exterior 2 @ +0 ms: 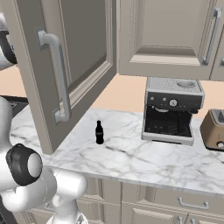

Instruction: Sort all alcoholic drinks to one cabinet, and non-alcoholic drinks to the other.

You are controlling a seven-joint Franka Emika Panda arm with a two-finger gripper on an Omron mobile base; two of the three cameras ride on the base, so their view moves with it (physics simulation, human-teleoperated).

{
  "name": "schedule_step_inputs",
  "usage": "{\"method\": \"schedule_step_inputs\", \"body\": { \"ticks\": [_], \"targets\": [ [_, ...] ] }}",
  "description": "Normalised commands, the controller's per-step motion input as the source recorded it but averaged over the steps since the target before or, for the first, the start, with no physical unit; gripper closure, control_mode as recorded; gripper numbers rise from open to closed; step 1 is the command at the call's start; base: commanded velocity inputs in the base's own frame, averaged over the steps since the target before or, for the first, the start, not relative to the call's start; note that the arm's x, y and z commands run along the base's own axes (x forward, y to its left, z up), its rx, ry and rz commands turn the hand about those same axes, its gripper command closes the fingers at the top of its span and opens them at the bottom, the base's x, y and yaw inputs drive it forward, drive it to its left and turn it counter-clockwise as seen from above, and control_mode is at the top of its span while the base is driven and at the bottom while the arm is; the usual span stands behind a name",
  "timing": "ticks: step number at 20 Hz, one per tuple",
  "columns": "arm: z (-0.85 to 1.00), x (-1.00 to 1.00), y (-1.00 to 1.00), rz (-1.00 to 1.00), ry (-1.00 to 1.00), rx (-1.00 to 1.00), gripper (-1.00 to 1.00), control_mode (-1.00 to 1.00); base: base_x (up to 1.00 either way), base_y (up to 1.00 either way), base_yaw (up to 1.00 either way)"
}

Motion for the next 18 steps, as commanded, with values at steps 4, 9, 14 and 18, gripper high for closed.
{"method": "schedule_step_inputs", "body": {
  "ticks": [4,9,14,18],
  "targets": [
    [0.0,0.36,0.0,0.03,-0.04,0.0,1.0,-1.0,0.0,0.0,0.0],
    [0.01,0.42,0.03,0.02,0.0,0.0,1.0,-1.0,0.0,0.0,0.0],
    [0.06,0.41,0.06,0.01,0.0,0.0,1.0,-1.0,0.0,0.0,0.0],
    [0.08,0.46,0.06,0.01,0.0,0.0,1.0,-1.0,0.0,0.0,0.0]
  ]
}}
